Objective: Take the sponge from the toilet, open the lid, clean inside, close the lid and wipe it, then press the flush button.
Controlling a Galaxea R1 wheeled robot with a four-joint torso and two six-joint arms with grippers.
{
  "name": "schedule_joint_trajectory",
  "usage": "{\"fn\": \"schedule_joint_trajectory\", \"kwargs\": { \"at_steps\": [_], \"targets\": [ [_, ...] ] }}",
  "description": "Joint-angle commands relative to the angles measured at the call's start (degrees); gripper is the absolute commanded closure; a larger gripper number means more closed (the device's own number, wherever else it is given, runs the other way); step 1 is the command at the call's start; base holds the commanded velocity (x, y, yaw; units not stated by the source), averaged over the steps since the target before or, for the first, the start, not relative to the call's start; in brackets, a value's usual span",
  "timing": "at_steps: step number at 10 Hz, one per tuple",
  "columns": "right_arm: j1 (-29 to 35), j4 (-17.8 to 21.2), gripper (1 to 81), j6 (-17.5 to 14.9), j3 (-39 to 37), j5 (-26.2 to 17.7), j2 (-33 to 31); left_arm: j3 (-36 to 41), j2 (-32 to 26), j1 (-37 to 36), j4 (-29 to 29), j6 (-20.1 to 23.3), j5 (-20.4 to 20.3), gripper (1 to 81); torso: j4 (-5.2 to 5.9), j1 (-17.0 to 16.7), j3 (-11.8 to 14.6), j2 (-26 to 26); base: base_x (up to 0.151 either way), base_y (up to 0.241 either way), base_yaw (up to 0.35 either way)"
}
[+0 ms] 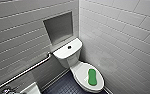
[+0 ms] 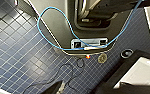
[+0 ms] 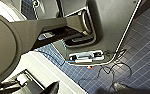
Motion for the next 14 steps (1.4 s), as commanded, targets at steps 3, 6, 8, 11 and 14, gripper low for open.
{"fn": "schedule_joint_trajectory", "kwargs": {
  "at_steps": [3, 6, 8, 11, 14],
  "targets": [
    [5.0, 0.2, 1.0, 4.3, 5.5, -3.4, -6.3, 0.6, -0.2, 1.8, 0.2, 0.7, 4.7, 1.0, 0.00, 5.1, -2.8, -8.0, 0.000, 0.000, 0.000],
    [10.6, 0.1, 1.0, 6.6, 10.1, -3.3, -11.4, 0.4, 0.8, 2.4, 0.2, 0.7, 4.8, 1.0, 0.00, 8.5, -5.4, -13.6, 0.000, 0.000, 0.000],
    [15.1, -0.1, 1.0, 6.4, 14.6, -3.4, -14.6, 0.3, 1.3, 3.1, 0.2, 0.7, 4.8, 1.0, 0.00, 11.4, -4.3, -18.0, 0.000, 0.000, 0.000],
    [21.2, 0.1, 1.0, 6.4, 17.3, -4.4, -16.2, -1.0, 2.7, 3.6, 0.2, 0.8, 4.7, 1.0, 0.00, 15.2, -5.1, -23.9, 0.000, 0.000, 0.000],
    [27.6, 0.2, 1.0, 7.1, 17.0, -8.7, -15.7, -4.1, 4.9, 3.8, 0.2, 0.8, 4.7, 1.0, 0.00, 19.2, -5.2, -30.3, 0.000, 0.000, 0.000]
  ]
}}
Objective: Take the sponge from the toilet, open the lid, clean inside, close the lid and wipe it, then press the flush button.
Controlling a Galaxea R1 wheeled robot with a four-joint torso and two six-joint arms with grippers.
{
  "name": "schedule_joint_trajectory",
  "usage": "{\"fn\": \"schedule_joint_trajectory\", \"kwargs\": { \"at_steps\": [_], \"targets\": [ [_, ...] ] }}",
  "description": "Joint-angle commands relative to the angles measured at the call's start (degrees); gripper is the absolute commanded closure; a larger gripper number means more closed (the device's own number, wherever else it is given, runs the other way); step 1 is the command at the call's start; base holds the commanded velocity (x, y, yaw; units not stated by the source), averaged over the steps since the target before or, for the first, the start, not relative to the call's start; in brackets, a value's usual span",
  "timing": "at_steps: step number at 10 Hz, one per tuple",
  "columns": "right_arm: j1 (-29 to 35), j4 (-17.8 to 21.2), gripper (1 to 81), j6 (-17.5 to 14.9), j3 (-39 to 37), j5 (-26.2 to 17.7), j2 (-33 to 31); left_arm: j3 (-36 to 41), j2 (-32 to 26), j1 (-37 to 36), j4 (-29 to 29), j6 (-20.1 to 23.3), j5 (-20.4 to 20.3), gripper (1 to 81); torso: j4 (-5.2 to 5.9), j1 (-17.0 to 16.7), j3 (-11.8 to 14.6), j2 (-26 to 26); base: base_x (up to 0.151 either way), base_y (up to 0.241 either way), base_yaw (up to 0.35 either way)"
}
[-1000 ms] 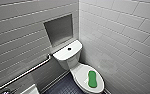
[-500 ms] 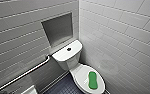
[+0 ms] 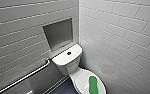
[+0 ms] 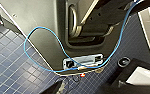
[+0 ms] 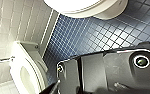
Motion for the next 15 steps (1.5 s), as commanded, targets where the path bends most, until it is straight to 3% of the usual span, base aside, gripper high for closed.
{"fn": "schedule_joint_trajectory", "kwargs": {
  "at_steps": [1, 3, 4, 5, 6, 9, 11, 15],
  "targets": [
    [8.2, 0.2, 1.0, 1.8, 1.4, -8.0, -2.3, -0.9, 0.5, 1.6, 0.2, 0.0, 4.5, 1.0, 0.00, 3.6, 0.0, -5.6, 0.000, 0.000, 0.000],
    [11.8, 0.1, 1.0, 2.8, 1.0, -10.6, -1.9, -0.9, 0.8, 1.6, 0.2, 0.0, 4.6, 1.0, 0.00, 6.3, 0.0, -9.9, 0.000, 0.000, 0.000],
    [13.0, 0.2, 1.0, 2.8, 0.1, -11.3, -1.4, -0.9, 1.0, 1.7, 0.2, 0.0, 4.6, 1.0, 0.00, 7.6, -1.5, -12.0, 0.000, 0.000, 0.000],
    [13.9, 0.2, 1.0, 2.8, -0.5, -11.6, -1.1, -0.9, 1.0, 1.6, 0.2, 0.0, 4.6, 1.0, 0.00, 12.4, -8.2, -19.5, 0.000, 0.000, 0.000],
    [14.7, 0.1, 1.0, 3.2, -1.0, -11.7, -1.1, -0.9, 1.1, 1.6, 0.2, 0.0, 4.6, 1.0, 0.00, 9.9, -5.2, -15.7, 0.000, 0.000, 0.000],
    [18.9, 0.2, 1.0, 4.0, -2.1, -14.5, -0.9, -0.9, 1.4, 1.7, -0.1, 0.0, 4.6, 1.0, 0.00, 13.7, -9.8, -21.7, 0.000, 0.000, 0.000],
    [23.6, 0.1, 1.0, 4.6, -2.4, -18.8, 0.4, -0.9, 1.5, 1.6, -0.3, 0.0, 4.5, 1.0, 0.00, 16.0, -8.2, -25.3, 0.000, 0.000, 0.000],
    [28.6, 0.0, 1.0, 5.4, -9.8, -24.3, 8.0, -0.9, 1.7, 1.6, -0.7, -0.1, 4.5, 1.0, 0.00, 21.0, -9.2, -33.0, 0.000, 0.000, 0.000]
  ]
}}
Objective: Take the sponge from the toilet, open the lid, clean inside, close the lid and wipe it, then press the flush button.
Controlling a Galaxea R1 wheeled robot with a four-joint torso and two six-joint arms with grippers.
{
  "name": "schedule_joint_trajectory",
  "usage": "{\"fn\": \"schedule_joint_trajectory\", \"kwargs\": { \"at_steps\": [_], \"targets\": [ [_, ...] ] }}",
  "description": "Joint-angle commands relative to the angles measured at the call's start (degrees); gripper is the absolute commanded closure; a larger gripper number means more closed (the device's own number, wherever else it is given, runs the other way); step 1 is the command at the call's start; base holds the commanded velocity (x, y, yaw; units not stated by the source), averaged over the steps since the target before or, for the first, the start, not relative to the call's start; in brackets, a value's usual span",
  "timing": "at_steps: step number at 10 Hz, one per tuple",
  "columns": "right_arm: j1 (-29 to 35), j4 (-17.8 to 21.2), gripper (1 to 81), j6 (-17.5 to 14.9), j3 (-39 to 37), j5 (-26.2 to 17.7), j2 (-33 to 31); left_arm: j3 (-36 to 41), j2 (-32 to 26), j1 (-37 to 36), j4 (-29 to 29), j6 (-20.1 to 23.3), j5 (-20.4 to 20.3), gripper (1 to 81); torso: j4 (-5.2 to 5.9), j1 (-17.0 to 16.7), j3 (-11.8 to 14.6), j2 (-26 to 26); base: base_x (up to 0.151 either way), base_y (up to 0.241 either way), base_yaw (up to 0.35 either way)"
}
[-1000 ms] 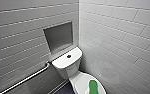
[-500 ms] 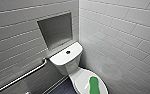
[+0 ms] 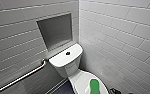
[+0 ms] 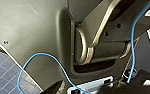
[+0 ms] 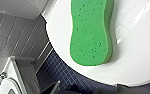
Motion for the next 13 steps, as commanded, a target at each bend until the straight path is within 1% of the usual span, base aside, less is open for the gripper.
{"fn": "schedule_joint_trajectory", "kwargs": {
  "at_steps": [1, 3, 5, 6, 7, 10, 12, 13],
  "targets": [
    [7.3, 0.2, 1.0, 0.4, -4.9, -7.1, 2.0, 0.5, -0.2, 1.3, -0.5, -0.1, 4.3, 1.0, 0.00, 3.6, -1.9, -5.5, 0.000, 0.000, 0.000],
    [8.7, 0.2, 1.0, 0.4, -5.4, -9.1, 2.3, 0.5, -0.2, 1.3, -0.5, -0.1, 4.3, 1.0, 0.00, 6.1, -4.1, -9.5, 0.000, 0.000, 0.000],
    [10.0, 0.5, 1.0, 0.4, -5.3, -9.3, 1.5, 0.5, 0.0, 1.3, -0.5, -0.1, 4.3, 1.0, 0.00, 8.7, -5.9, -13.8, 0.000, 0.000, 0.000],
    [10.5, 0.5, 1.0, 0.4, -5.4, -10.5, 1.4, 0.5, 0.0, 1.3, -0.5, 0.0, 4.3, 1.0, 0.00, 10.0, -3.8, -15.9, 0.000, 0.000, 0.000],
    [10.8, 0.4, 1.0, 0.4, -5.5, -11.7, 1.6, 0.5, 0.0, 1.4, -0.4, -0.1, 4.3, 1.0, 0.00, 11.4, -4.2, -18.0, 0.000, 0.000, 0.000],
    [12.3, 0.5, 1.0, 0.5, -6.1, -11.9, 2.8, 0.5, 0.0, 1.3, -0.5, -0.1, 4.3, 1.0, 0.00, 15.4, -4.6, -24.3, 0.000, 0.000, 0.000],
    [13.1, 0.5, 1.0, 1.1, -7.6, -12.0, 4.2, 0.5, 0.0, 1.3, -0.5, -0.1, 4.3, 1.0, 0.00, 18.1, -4.6, -28.6, 0.000, 0.000, 0.000],
    [13.1, 0.5, 1.0, 1.1, -8.6, -12.0, 5.3, 0.4, -0.1, 1.3, -0.5, -0.2, 4.3, 1.0, 0.00, 15.7, -4.6, -25.0, 0.000, 0.000, 0.000]
  ]
}}
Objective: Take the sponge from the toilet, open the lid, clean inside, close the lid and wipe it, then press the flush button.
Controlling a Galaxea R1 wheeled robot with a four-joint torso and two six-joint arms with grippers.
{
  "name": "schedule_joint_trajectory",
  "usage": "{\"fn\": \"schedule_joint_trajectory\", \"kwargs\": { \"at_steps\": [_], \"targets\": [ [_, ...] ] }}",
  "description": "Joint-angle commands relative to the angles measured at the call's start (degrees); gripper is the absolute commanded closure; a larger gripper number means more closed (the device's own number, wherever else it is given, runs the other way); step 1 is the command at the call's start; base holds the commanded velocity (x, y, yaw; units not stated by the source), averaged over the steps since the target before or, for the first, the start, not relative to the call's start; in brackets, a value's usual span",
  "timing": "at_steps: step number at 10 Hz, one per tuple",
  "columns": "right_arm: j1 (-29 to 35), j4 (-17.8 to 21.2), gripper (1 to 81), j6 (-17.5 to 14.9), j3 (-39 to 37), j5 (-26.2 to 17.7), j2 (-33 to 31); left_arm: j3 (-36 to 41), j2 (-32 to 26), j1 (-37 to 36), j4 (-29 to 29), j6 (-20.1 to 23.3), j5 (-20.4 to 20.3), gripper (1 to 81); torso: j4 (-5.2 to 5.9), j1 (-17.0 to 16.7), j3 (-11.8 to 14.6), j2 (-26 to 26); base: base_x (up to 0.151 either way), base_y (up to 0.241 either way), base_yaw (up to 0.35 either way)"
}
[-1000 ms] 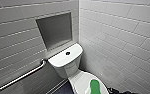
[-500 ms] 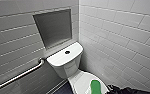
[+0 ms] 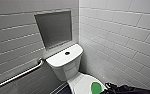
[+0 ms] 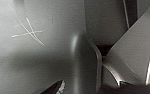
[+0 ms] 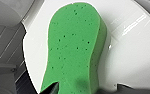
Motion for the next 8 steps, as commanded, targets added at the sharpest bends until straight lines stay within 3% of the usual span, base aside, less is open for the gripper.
{"fn": "schedule_joint_trajectory", "kwargs": {
  "at_steps": [1, 8],
  "targets": [
    [7.4, 1.0, 1.0, 0.5, -1.0, -2.3, 0.4, 0.3, 0.0, 0.6, -0.4, -0.2, 4.1, 1.0, 0.00, 0.0, 0.0, 0.1, 0.000, 0.000, 0.000],
    [6.1, 0.9, 1.0, 2.9, -5.7, 0.1, 6.8, -0.2, -0.3, 0.6, -0.5, -0.5, 4.2, 1.0, 0.00, 0.5, 0.0, -0.8, 0.000, 0.000, 0.000]
  ]
}}
